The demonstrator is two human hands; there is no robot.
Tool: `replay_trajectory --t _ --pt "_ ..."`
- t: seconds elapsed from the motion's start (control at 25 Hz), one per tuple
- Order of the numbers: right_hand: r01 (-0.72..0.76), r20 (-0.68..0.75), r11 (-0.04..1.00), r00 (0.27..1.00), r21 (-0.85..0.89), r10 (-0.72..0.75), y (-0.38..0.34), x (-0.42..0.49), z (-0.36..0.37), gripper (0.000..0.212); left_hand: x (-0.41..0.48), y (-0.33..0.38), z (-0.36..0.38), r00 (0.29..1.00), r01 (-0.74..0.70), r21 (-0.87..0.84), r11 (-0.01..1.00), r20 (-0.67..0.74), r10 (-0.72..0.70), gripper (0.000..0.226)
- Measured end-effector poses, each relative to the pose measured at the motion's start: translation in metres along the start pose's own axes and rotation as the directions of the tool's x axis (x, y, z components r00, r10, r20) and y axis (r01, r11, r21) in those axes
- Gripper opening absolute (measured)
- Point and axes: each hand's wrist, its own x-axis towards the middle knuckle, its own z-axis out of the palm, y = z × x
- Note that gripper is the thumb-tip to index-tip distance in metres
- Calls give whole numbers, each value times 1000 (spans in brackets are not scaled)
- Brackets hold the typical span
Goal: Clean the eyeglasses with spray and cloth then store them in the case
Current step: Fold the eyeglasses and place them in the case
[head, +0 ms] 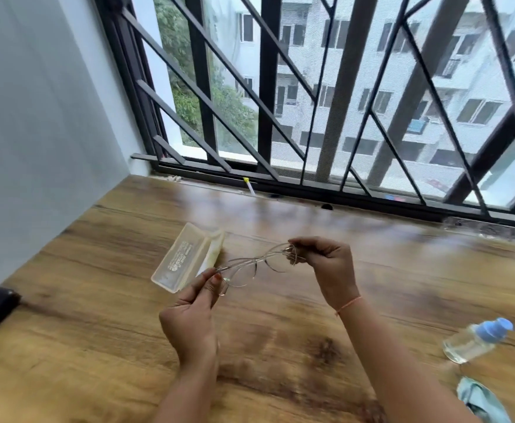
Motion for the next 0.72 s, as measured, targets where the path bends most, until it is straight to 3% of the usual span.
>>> replay_trajectory --t 0.16,0.32,0.6,0.72 --pt "-64 232 998 970 -20 67 -1 42 46 32 19 3 -17 988 -59 4 998 -146 59 20" --pt "-127 412 987 898 -101 157 6 79 82 34 29 -7 -25 981 -54 -4 999 -188 52 21" --pt "-156 570 959 777 -235 266 21 116 109 37 19 -27 -31 972 -83 251 964 -191 133 31" --pt "-127 617 953 737 -275 276 24 122 117 36 18 -32 -31 970 -107 282 953 -180 162 36"
